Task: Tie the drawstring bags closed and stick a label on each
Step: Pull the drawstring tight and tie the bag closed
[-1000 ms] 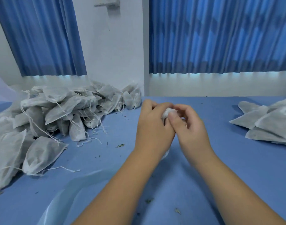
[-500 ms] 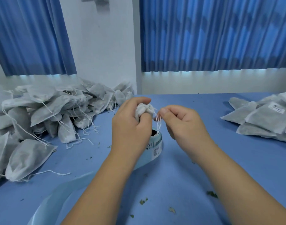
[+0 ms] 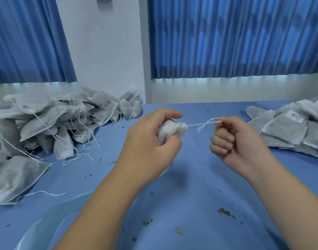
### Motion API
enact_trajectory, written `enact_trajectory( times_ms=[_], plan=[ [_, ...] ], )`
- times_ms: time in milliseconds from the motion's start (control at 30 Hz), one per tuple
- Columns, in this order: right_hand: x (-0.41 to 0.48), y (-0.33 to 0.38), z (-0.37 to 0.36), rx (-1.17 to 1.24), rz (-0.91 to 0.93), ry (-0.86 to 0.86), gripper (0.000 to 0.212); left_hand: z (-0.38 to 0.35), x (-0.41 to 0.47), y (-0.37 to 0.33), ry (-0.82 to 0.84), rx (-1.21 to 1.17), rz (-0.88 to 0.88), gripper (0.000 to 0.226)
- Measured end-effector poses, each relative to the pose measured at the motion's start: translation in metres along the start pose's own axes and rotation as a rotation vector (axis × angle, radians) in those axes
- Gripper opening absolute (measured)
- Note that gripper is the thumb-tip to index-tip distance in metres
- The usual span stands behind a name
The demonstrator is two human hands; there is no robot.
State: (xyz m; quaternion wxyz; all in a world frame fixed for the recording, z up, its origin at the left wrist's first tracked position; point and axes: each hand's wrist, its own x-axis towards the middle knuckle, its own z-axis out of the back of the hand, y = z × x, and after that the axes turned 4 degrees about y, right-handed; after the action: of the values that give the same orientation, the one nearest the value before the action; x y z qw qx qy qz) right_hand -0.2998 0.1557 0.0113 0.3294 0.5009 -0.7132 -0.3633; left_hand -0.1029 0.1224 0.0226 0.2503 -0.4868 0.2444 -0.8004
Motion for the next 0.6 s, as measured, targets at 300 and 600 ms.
enact_trajectory(
  times_ms=[300,600],
  plan=[
    [0.004,-0.015,0.018,-1.48,0.234,-0.388,0.008,-0.02,-0.006,0.013,0.359,0.269,0.141,0.009],
    [-0.025,-0.014,-0.012,-0.992,-0.117,0.33,0.026,-0.025,-0.004,0.031,0.224,0.317,0.102,0.004]
  ],
)
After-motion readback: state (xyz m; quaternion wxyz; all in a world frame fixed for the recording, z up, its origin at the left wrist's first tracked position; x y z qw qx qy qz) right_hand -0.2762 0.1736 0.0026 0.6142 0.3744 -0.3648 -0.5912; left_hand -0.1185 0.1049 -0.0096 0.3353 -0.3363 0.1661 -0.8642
